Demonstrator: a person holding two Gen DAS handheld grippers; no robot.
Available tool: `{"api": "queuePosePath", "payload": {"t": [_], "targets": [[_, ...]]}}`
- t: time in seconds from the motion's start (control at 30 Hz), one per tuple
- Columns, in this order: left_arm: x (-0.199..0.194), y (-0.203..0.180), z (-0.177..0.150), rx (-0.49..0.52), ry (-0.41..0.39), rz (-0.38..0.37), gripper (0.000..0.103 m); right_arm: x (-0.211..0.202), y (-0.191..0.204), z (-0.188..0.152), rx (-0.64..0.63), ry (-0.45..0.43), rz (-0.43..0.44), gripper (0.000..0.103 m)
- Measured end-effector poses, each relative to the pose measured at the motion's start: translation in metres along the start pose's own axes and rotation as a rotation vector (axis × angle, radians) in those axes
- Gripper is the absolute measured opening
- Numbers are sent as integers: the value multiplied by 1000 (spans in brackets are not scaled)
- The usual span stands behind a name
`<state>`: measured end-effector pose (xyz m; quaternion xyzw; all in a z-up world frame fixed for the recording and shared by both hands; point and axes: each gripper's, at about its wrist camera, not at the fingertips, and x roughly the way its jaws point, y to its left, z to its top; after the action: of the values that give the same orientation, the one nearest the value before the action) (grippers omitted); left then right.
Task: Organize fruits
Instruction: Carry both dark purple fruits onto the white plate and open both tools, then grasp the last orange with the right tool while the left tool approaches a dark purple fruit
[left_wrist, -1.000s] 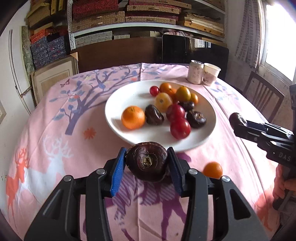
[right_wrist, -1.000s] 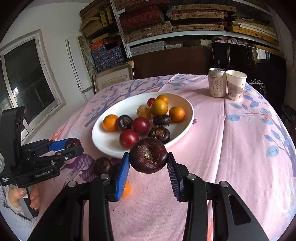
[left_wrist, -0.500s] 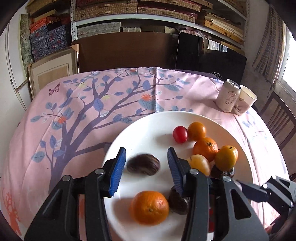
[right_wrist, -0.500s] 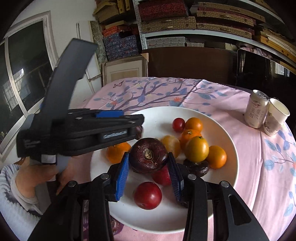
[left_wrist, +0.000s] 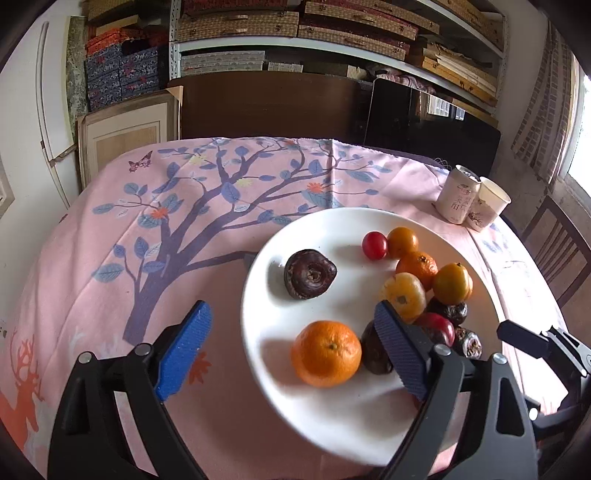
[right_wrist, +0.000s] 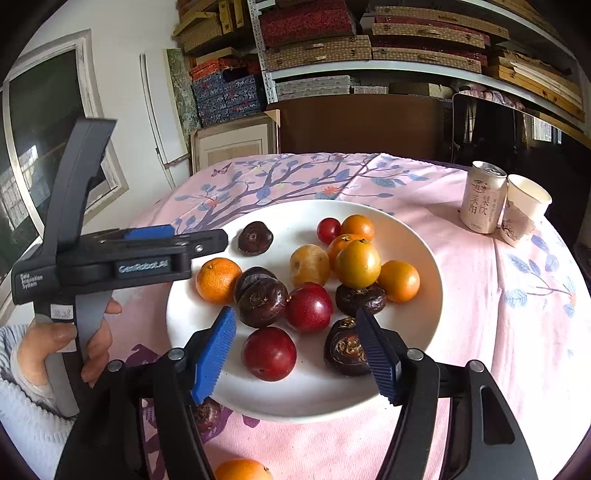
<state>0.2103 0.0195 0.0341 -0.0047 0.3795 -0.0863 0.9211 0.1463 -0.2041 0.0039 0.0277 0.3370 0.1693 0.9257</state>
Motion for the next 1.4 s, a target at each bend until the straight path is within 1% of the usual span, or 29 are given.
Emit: {"api": "queuePosePath", "payload": {"t": [0.1, 0.33, 0.43, 0.73, 0.87, 1.0, 1.13, 1.4], "targets": [[-14, -1, -16, 1, -5, -1, 90, -4, -7, -8, 30, 11, 3, 69], [-33, -21, -55, 96, -5, 35, 92, -19, -12, -24, 53, 0, -4, 75], [-37, -30, -66, 123, -5, 42, 95, -26, -16, -29, 67, -10, -6, 76], [-45, -49, -94, 188, 16, 63, 98, -42, -18, -46, 86, -15, -3, 77], [-42, -56, -102, 218, 31, 81, 98, -50, -15, -55, 76, -17, -8, 82], [-39, -61, -105, 245, 32, 91, 98, -56, -10, -66, 63, -9, -2, 83], [-38, -61, -105, 241, 35, 83, 98, -57, -3, -76, 33, 15, 5, 84], [-39, -63, -105, 255, 25, 100, 98, -52, 4, -79, 9, 43, 10, 84]]}}
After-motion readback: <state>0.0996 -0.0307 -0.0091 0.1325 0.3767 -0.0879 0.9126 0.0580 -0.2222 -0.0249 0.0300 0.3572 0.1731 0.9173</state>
